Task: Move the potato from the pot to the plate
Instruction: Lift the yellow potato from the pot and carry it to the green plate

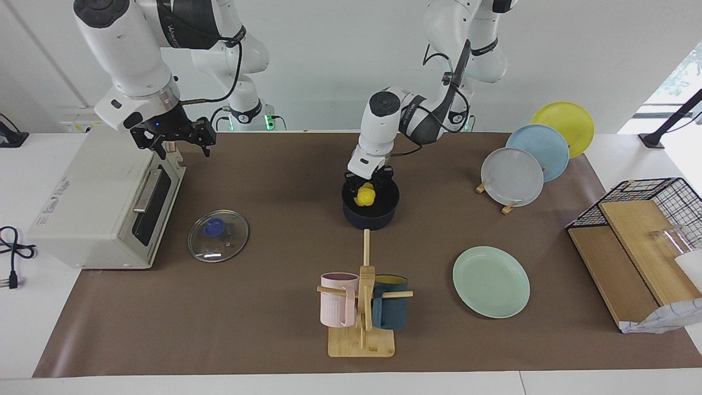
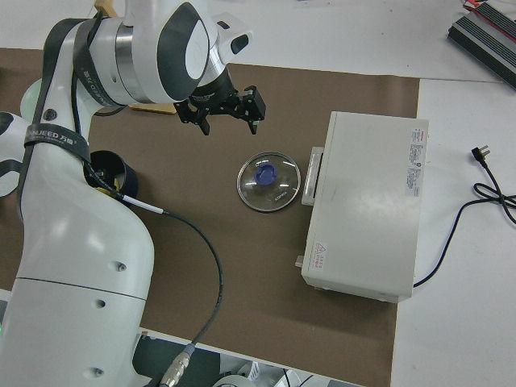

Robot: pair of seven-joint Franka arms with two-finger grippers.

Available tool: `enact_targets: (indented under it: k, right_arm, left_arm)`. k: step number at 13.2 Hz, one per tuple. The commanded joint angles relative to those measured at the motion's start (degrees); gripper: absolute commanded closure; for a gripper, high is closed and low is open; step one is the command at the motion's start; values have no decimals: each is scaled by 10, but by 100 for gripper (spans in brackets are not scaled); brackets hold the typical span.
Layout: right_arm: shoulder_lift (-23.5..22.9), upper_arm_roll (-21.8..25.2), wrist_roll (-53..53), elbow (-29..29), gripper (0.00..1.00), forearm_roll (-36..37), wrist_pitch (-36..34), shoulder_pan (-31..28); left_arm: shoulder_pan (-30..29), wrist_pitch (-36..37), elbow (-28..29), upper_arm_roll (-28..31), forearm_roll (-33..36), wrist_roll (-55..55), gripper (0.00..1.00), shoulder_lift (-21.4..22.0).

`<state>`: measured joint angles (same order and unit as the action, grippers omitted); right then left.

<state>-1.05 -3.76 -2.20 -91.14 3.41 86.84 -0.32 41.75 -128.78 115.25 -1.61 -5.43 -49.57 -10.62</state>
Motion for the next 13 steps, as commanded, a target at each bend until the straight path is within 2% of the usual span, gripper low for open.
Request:
enact_targets:
  k: [1, 3, 6, 8, 11, 13]
  right_arm:
    - [4, -3, 9, 4, 0, -9, -4, -5]
    - [3, -3, 10, 6, 0, -6, -5, -3]
    - [4, -2, 10, 5, 0, -8, -6, -7]
    - [4, -1, 11, 6, 0, -7, -7, -6]
    - [4, 2, 12, 8, 0, -8, -18, -14]
    - [3, 2, 20, 8, 0, -9, -15, -20]
  left_arm:
    - [-37, 111, -68, 10, -12, 9, 100, 29]
    - [-92, 182, -144, 11, -12, 45, 100, 17]
    - [-202, 266, -247, 10, -10, 170, 100, -29]
    - [-249, 255, -251, 11, -6, 247, 100, -41]
    - [-300, 182, -249, 11, 2, 331, 100, -94]
    - [-319, 158, -252, 11, 24, 347, 100, -132]
